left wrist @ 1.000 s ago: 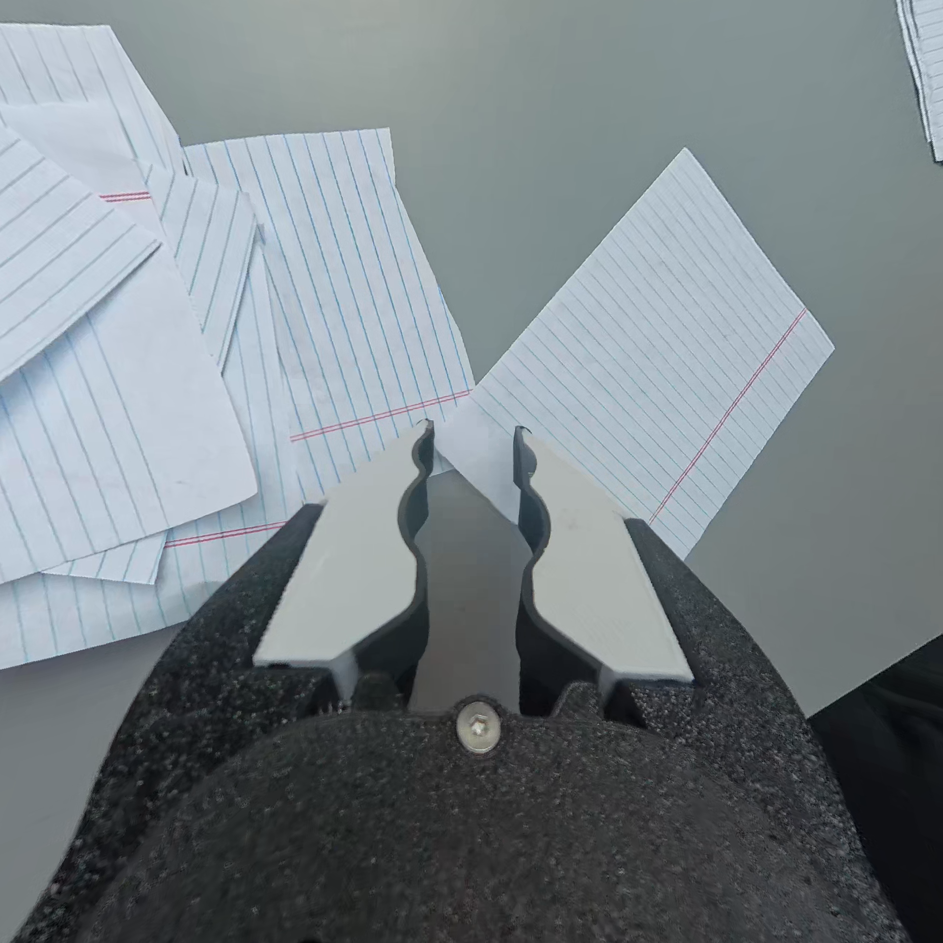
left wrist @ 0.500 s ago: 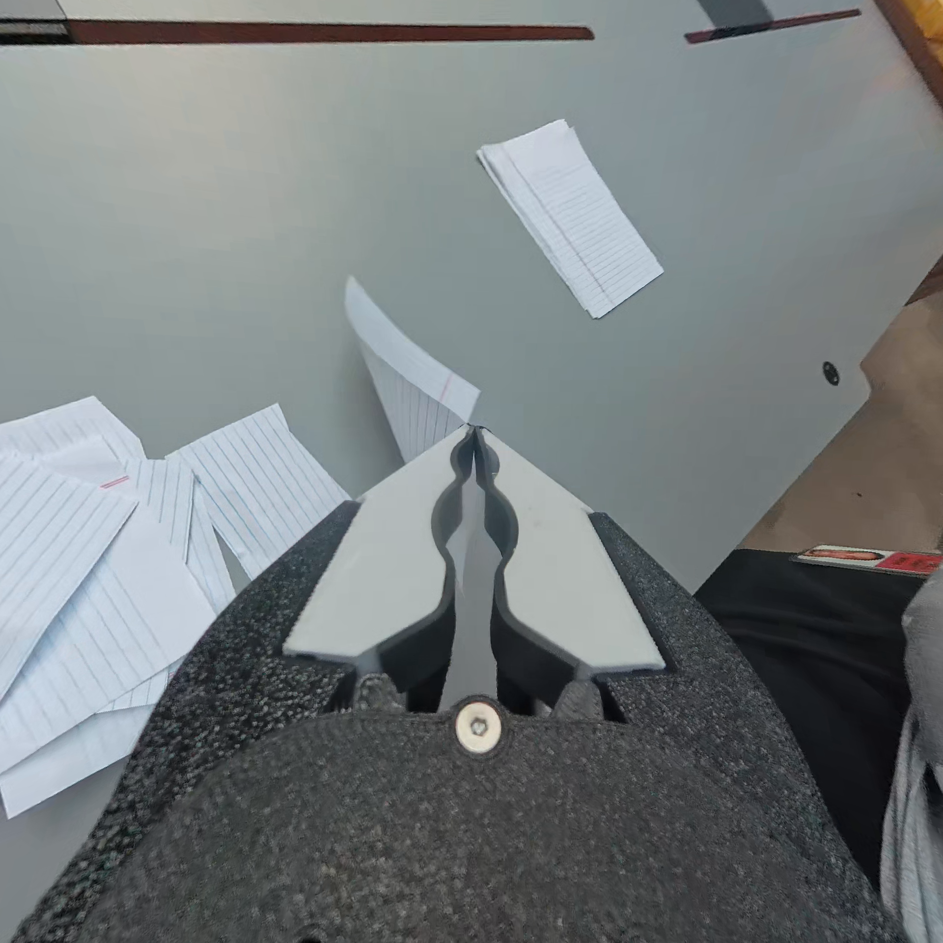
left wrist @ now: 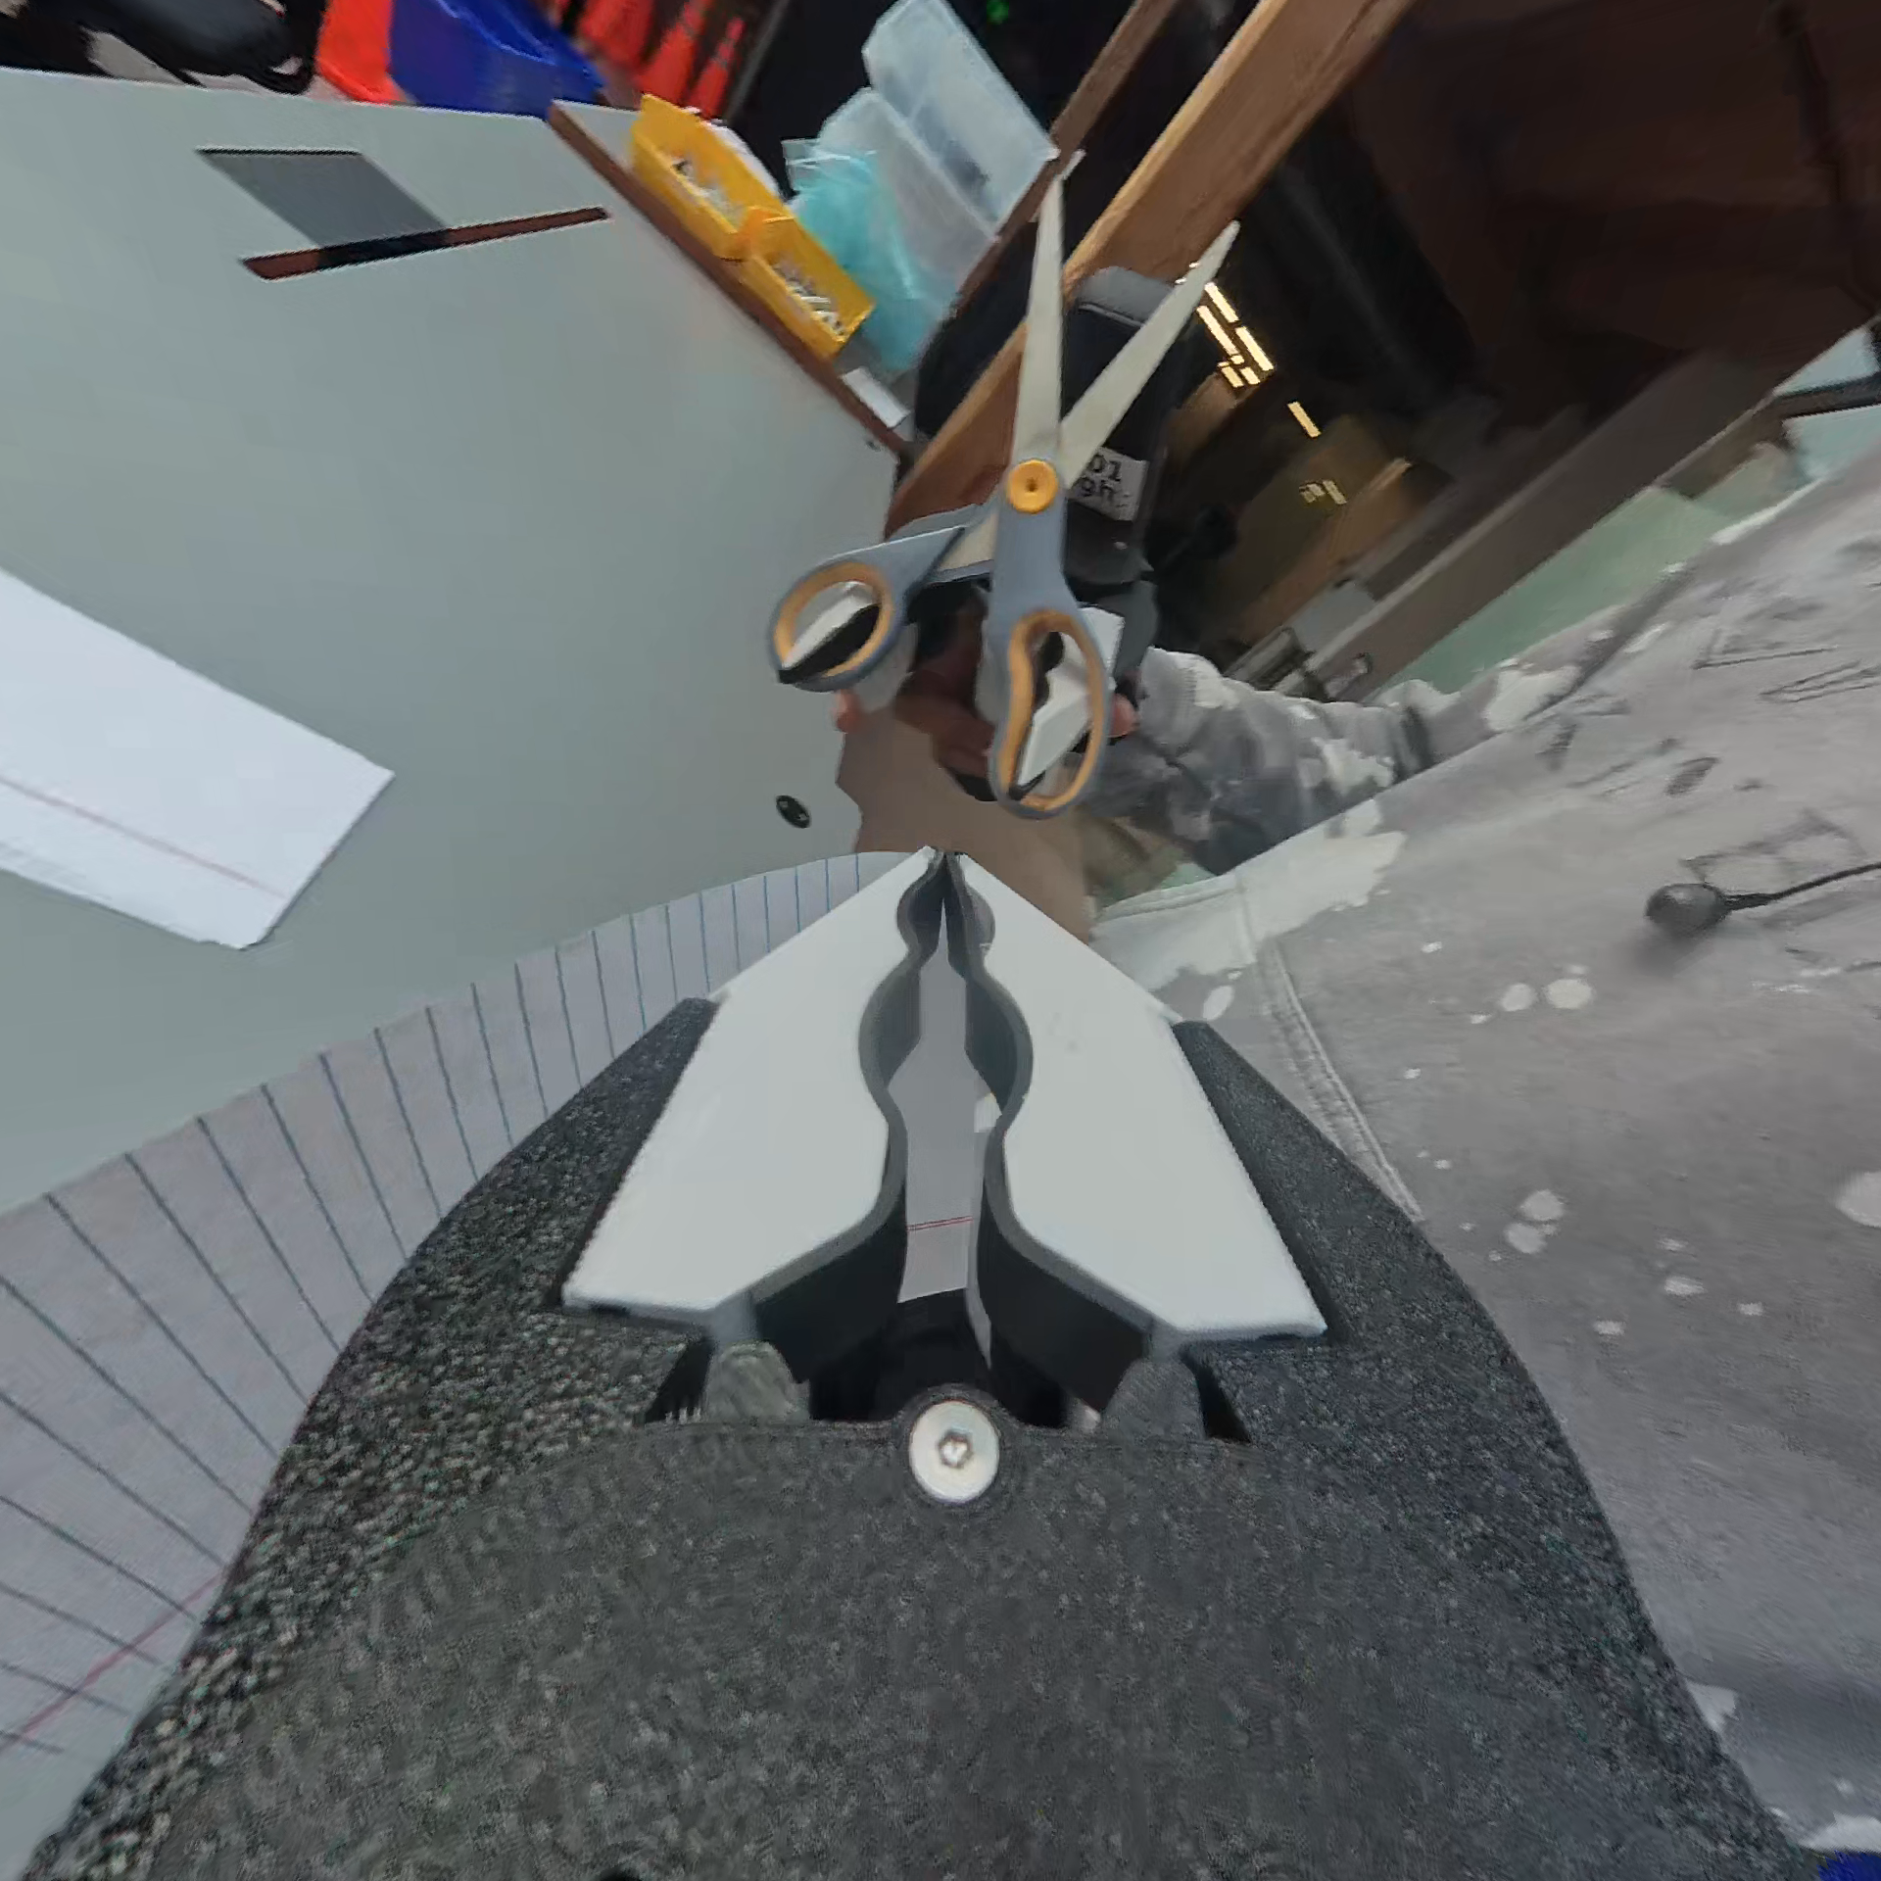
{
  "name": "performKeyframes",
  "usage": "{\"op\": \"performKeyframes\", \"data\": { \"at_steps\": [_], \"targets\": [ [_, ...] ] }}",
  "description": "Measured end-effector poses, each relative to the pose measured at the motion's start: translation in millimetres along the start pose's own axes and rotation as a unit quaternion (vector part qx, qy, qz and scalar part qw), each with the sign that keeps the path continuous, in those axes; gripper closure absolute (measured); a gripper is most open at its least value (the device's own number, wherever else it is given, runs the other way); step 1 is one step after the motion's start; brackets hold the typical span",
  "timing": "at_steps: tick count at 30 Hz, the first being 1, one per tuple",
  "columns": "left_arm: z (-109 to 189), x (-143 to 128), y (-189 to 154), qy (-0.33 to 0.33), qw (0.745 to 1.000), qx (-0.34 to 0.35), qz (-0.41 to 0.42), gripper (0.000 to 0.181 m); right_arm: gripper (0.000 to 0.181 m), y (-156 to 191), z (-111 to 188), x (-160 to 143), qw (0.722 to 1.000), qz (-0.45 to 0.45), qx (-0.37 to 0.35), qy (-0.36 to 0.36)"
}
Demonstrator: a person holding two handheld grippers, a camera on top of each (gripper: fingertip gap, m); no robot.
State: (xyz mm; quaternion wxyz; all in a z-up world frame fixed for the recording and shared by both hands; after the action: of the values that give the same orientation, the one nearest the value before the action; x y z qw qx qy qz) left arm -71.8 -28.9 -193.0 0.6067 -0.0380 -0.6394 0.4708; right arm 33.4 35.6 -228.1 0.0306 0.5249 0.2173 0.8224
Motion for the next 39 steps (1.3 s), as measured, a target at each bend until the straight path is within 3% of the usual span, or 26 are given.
{"op": "performKeyframes", "data": {
  "at_steps": [2,5,7,9,11,12,15,19,22,24,27,31,33,39],
  "targets": [
    [-17,-14,-12,-0.004,0.997,-0.064,0.042,0.181,0.097,0,7,-5,1.000,-0.005,-0.006,-0.001],
    [-18,-54,16,-0.052,0.984,-0.084,0.148,0.181,0.097,0,19,-13,1.000,-0.012,-0.015,0.003],
    [0,-92,48,-0.107,0.966,-0.056,0.229,0.181,0.097,1,27,-20,1.000,-0.015,-0.020,0.010],
    [28,-136,77,-0.186,0.930,-0.030,0.314,0.181,0.097,4,33,-25,0.999,-0.018,-0.020,0.019],
    [56,-154,85,-0.287,0.892,-0.023,0.349,0.181,0.097,6,35,-30,0.999,-0.018,-0.016,0.033],
    [60,-155,81,-0.304,0.890,-0.014,0.340,0.181,0.097,7,36,-31,0.999,-0.014,-0.014,0.040],
    [46,-128,67,-0.309,0.902,-0.033,0.300,0.181,0.097,9,32,-27,0.999,-0.007,0.004,0.046],
    [10,-47,30,-0.297,0.923,-0.123,0.211,0.181,0.097,9,21,-12,0.998,0.022,0.013,0.053],
    [4,1,-5,-0.308,0.919,-0.193,0.151,0.181,0.097,11,14,0,0.998,0.035,0.020,0.051],
    [12,7,-6,-0.333,0.909,-0.205,0.147,0.181,0.097,12,11,2,0.998,0.038,0.024,0.054],
    [32,-39,38,-0.381,0.883,-0.163,0.222,0.181,0.097,14,7,-3,0.997,0.036,0.028,0.061],
    [51,-163,110,-0.401,0.837,-0.022,0.372,0.181,0.097,16,7,-19,0.996,0.023,0.033,0.078],
    [60,-205,114,-0.407,0.820,0.009,0.402,0.181,0.097,17,6,-26,0.995,0.018,0.035,0.088],
    [67,-278,105,-0.367,0.805,0.092,0.457,0.181,0.097,20,-3,-29,0.993,0.021,0.050,0.101]
  ]
}}
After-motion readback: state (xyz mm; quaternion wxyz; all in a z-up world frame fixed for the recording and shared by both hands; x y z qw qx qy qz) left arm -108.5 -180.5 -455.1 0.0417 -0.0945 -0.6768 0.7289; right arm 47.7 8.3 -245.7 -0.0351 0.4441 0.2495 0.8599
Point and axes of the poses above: each gripper's, where its closed fingertips meet, z back along the fingers, x out of its top, y = z × x across the jaws, the point moved 1 cm from there along z, back along the fingers, and after that the axes turned 1 degree about z, right-handed, at the moved point
